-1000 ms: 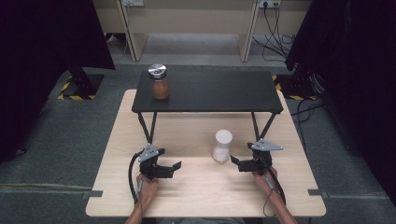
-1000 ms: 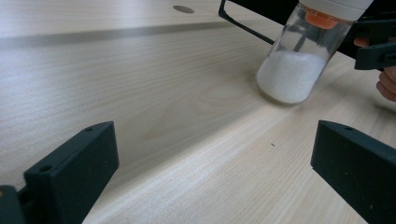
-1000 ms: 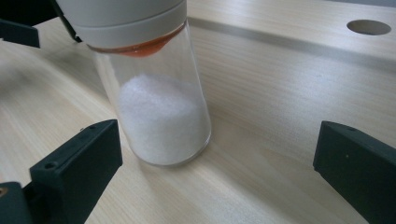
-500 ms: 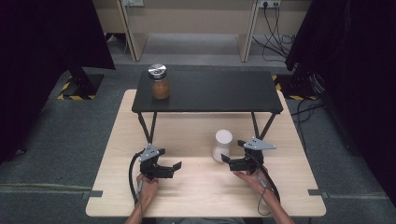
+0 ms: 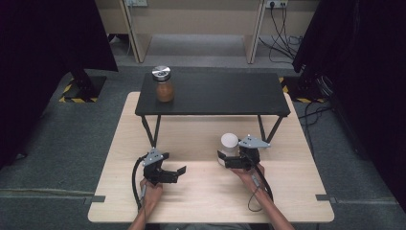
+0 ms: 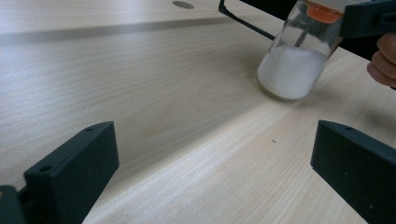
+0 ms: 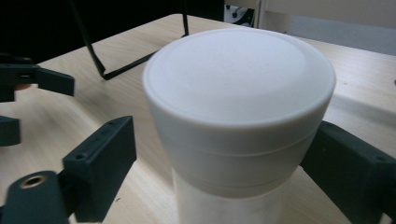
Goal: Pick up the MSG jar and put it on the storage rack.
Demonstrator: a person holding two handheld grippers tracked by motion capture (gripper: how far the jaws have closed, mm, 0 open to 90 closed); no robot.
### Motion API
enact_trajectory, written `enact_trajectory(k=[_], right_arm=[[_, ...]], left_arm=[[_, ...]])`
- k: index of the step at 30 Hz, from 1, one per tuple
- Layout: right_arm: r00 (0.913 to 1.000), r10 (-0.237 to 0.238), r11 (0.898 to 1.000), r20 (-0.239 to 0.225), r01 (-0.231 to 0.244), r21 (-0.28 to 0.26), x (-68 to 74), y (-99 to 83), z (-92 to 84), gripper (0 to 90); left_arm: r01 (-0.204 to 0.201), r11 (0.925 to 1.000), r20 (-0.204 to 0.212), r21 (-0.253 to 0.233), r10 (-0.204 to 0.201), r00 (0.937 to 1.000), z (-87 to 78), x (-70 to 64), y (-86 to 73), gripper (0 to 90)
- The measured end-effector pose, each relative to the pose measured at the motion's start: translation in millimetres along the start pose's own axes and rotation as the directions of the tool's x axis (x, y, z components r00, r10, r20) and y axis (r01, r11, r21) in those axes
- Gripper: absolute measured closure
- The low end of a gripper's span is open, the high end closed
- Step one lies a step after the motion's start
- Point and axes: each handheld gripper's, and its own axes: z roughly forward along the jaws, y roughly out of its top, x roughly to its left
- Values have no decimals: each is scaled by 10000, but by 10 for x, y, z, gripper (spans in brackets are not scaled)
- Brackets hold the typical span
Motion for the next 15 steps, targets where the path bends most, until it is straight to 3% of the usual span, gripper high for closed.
enact_trajectory(k=[6, 7, 15], right_arm=[[9997, -116, 9999, 221, 115, 35, 0, -27, 44, 261], [9996, -183, 9998, 230, 183, -1, 7, -42, 46, 317], [9968, -489, 9987, 624, 497, -107, 121, -58, 44, 349]], left_arm=[[26, 10000, 15, -11, -26, 10000, -1, 4, -2, 1], [16, 10000, 9, 0, -16, 10000, -1, 3, 0, 1], [-4, 10000, 25, 22, 4, 10000, 3, 5, 2, 1]])
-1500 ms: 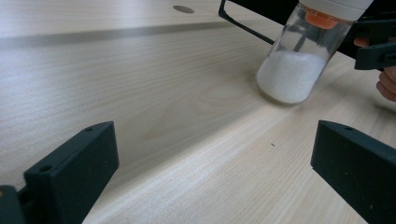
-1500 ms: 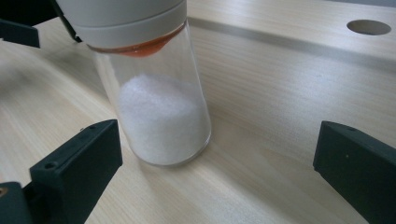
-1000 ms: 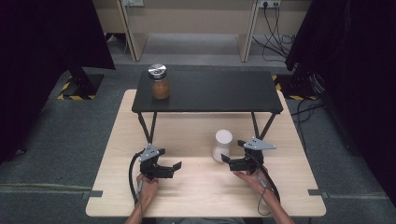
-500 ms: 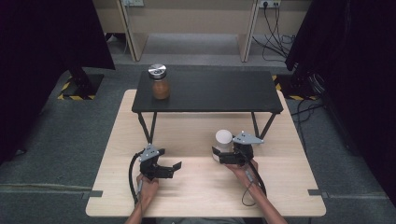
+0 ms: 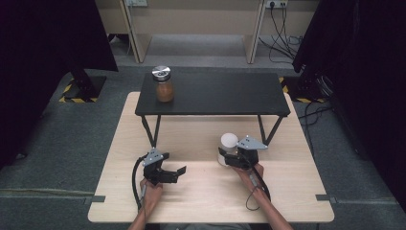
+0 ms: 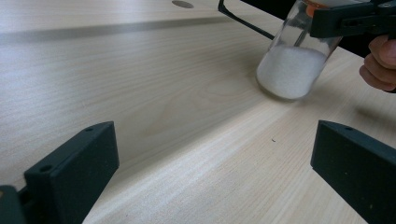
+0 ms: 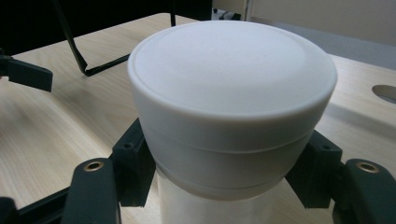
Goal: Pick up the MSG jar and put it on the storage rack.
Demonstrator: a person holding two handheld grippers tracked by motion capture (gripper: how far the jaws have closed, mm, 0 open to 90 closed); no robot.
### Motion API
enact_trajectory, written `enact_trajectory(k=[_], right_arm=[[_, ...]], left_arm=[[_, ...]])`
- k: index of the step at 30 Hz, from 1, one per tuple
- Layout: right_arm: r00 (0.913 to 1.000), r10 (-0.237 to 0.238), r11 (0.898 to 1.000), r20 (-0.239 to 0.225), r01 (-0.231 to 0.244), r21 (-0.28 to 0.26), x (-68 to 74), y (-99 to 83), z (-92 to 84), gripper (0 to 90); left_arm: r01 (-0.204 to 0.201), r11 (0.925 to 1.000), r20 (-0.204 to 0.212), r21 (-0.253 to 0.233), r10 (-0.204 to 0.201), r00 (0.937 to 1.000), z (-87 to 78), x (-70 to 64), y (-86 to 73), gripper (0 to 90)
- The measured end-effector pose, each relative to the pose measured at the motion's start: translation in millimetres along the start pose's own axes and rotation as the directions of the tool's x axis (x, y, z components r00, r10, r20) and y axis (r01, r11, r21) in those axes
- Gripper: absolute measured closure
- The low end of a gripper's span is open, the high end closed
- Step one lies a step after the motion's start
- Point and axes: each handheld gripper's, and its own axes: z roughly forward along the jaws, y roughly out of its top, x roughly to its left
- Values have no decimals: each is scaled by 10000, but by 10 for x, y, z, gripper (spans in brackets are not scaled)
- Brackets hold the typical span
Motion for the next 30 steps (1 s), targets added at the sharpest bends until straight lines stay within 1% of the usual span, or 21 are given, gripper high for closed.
enact_trajectory(k=[7, 13, 16, 19, 22, 25, 28, 30], right_arm=[[9998, -81, 10000, 160, 80, 14, 37, 16, -11, 353], [10000, 33, 9999, 85, -32, -161, 16, 43, -85, 354], [10000, -39, 9996, -4, 39, -270, 13, 126, -177, 355], [9999, -156, 9997, -29, 155, -210, 22, 217, -243, 354], [9995, -287, 9992, -129, 283, -275, 25, 308, -330, 355], [9992, -296, 9990, -263, 287, -329, 15, 388, -393, 355], [9987, -395, 9986, -324, 383, -361, 22, 506, -457, 355], [9984, -365, 9987, -430, 349, -373, 13, 600, -498, 355]], left_arm=[[10, 10000, 31, 9, -10, 10000, 1, 8, 1, 2], [47, 10000, 42, 10, -47, 10000, 1, 15, 0, 2], [19, 10000, 36, 23, -19, 10000, 3, 12, 2, 2], [18, 10000, 35, 41, -18, 10000, 4, 11, 4, 2], [20, 10000, 39, 47, -21, 10000, 7, 9, 4, 2], [20, 10000, 31, 73, -20, 10000, 10, 8, 7, 2], [-1, 10000, 47, 82, 1, 10000, 10, 9, 8, 2], [-10, 9999, 45, 124, 9, 10000, 13, 9, 14, 2]])
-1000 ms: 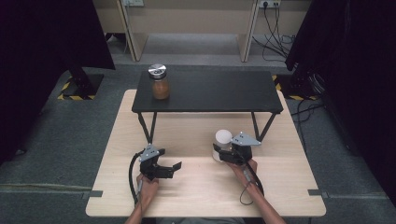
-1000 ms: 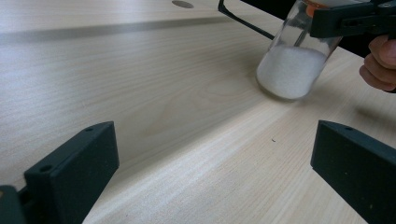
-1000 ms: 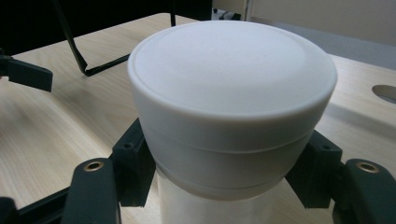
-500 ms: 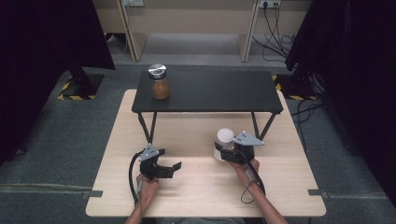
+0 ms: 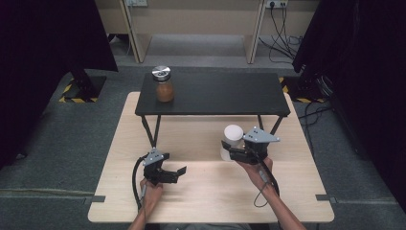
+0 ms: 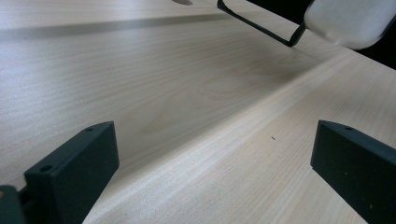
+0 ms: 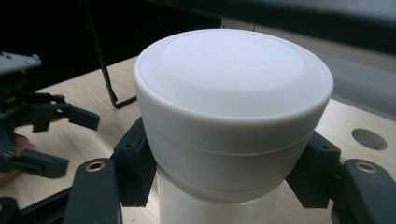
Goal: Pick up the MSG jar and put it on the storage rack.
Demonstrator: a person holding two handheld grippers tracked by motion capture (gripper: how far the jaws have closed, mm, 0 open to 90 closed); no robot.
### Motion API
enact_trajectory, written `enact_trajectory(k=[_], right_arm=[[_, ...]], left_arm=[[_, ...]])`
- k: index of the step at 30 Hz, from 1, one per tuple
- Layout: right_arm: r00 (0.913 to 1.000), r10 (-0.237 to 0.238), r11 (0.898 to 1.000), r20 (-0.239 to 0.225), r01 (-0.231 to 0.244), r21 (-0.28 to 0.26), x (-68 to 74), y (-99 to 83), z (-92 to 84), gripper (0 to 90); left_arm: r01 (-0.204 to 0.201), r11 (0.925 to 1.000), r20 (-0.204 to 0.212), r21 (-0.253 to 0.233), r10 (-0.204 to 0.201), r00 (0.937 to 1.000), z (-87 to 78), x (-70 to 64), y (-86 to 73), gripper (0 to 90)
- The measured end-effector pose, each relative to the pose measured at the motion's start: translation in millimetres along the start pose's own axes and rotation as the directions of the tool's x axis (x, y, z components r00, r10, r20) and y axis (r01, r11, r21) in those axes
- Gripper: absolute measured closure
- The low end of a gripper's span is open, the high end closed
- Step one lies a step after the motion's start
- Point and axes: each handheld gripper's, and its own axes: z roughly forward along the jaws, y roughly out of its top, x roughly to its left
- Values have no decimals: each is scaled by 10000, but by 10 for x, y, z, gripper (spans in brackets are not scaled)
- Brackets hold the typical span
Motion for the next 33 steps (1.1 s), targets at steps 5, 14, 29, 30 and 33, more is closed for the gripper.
enact_trajectory(k=[5, 14, 29, 30, 33], right_arm=[[9998, -206, 9996, -2, 206, -184, 27, 167, -82, 355], [9987, -266, 9994, -438, 256, -226, -9, 649, -221, 356], [9993, -296, 9990, -235, 287, -352, -24, 1506, -129, 356], [9995, -279, 9991, -147, 274, -331, -22, 1551, -102, 355], [9996, -262, 9992, 96, 265, -283, -14, 1629, -43, 356]], left_arm=[[-10, 10000, -23, 52, 10, 10000, 5, -4, 6, 3], [-24, 9998, -79, 174, 26, 10000, 13, -9, 22, 3], [-32, 9998, -17, 193, 32, 10000, 18, -5, 24, 4], [-31, 9998, -14, 193, 32, 10000, 18, -5, 25, 4], [-33, 9998, -4, 189, 33, 10000, 19, -5, 24, 4]])
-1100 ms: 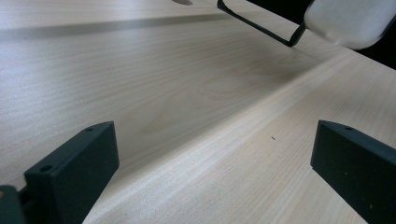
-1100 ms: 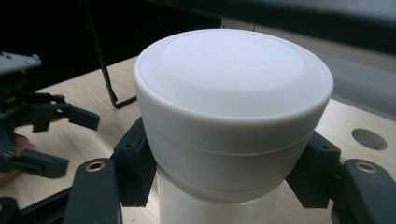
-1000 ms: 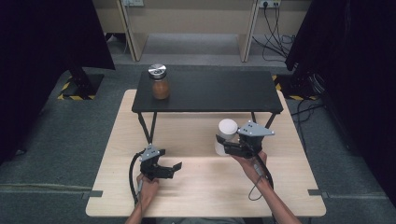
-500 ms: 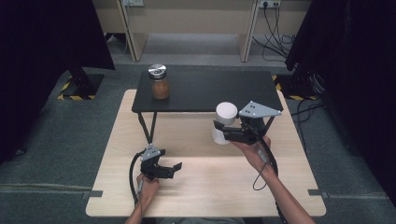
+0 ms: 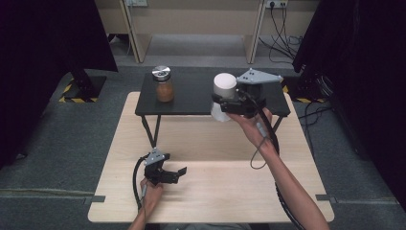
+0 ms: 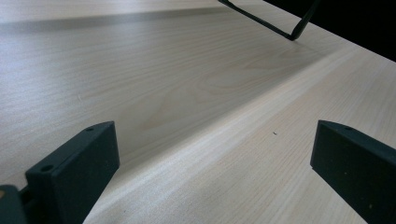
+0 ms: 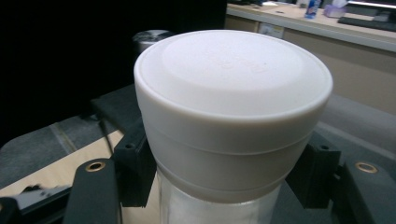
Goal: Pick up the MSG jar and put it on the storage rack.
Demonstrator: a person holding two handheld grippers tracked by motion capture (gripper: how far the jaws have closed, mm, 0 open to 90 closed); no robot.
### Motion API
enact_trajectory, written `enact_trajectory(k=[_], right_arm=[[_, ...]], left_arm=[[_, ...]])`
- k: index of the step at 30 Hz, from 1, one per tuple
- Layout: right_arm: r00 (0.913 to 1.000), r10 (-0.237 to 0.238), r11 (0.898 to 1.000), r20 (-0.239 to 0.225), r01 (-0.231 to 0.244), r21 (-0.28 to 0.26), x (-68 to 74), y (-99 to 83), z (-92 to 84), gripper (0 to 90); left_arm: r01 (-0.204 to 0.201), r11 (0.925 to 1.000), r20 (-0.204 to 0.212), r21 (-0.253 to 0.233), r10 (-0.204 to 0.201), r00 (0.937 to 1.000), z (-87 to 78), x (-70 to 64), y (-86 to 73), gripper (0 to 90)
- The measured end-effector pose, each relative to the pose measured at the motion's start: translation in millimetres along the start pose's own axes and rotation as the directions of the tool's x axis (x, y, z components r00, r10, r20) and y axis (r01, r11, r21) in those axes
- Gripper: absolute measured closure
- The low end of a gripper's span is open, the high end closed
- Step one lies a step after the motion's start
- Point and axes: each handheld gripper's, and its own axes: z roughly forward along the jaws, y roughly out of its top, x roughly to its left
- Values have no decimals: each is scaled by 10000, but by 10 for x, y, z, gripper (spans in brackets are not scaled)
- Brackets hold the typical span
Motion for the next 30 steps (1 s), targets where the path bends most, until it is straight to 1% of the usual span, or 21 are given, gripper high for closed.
enact_trajectory(k=[5, 6, 7, 8, 11, 12, 14, 15, 16, 17, 18, 21, 22, 24, 26, 28, 30], right_arm=[[9989, 190, 9998, 439, -194, 87, -22, 129, 169, 356], [9977, 316, 9994, 600, -324, 115, -41, 166, 239, 355], [9977, 316, 9994, 600, -324, 115, -41, 166, 239, 355], [9958, 496, 9986, 772, -509, 145, -66, 198, 312, 356], [9916, 712, 9971, 1081, -737, 196, -102, 232, 421, 356], [9916, 712, 9971, 1081, -737, 196, -102, 232, 421, 356], [9865, 952, 9948, 1333, -990, 219, -143, 248, 519, 356], [9848, 1000, 9943, 1420, -1043, 229, -151, 253, 546, 356], [9848, 1000, 9943, 1420, -1043, 229, -151, 253, 546, 356], [9822, 1031, 9939, 1572, -1079, 221, -156, 260, 594, 356], [9813, 1012, 9941, 1637, -1062, 221, -155, 265, 613, 356], [9801, 971, 9944, 1729, -1027, 239, -158, 276, 649, 356], [9775, 992, 9939, 1862, -1063, 282, -156, 293, 687, 356], [9766, 991, 9939, 1911, -1066, 293, -159, 297, 705, 356], [9746, 1086, 9928, 1957, -1163, 281, -174, 300, 738, 356], [9720, 1071, 9926, 2092, -1165, 334, -163, 304, 790, 356], [9717, 1035, 9928, 2123, -1139, 372, -162, 306, 808, 356]], left_arm=[[-5, 10000, 23, 9, 5, 10000, 2, 2, 1, 6], [-6, 10000, 25, 8, 6, 10000, 2, 3, 1, 6], [-3, 10000, 30, 10, 3, 10000, 2, 4, 1, 6], [13, 10000, 32, 7, -13, 10000, 2, 3, 1, 6], [12, 10000, 43, 3, -12, 10000, 2, 4, 0, 6], [8, 10000, 41, 6, -8, 10000, 2, 4, 0, 6], [-16, 10000, 49, 24, 16, 10000, 2, 6, 3, 6], [-16, 10000, 52, 26, 16, 10000, 2, 6, 4, 6], [-16, 10000, 52, 26, 16, 10000, 2, 6, 4, 6], [-24, 10000, 61, 26, 24, 10000, 2, 7, 4, 6], [-29, 10000, 60, 31, 29, 10000, 2, 6, 5, 6], [-40, 10000, 63, 37, 39, 10000, 1, 6, 6, 6], [-38, 10000, 61, 35, 38, 10000, 1, 6, 5, 6], [-33, 10000, 69, 29, 33, 10000, 1, 7, 4, 6], [-41, 10000, 65, 36, 41, 10000, 1, 6, 6, 6], [-48, 10000, 75, 42, 48, 10000, 2, 6, 6, 6], [-55, 10000, 74, 42, 54, 10000, 1, 6, 6, 6]])
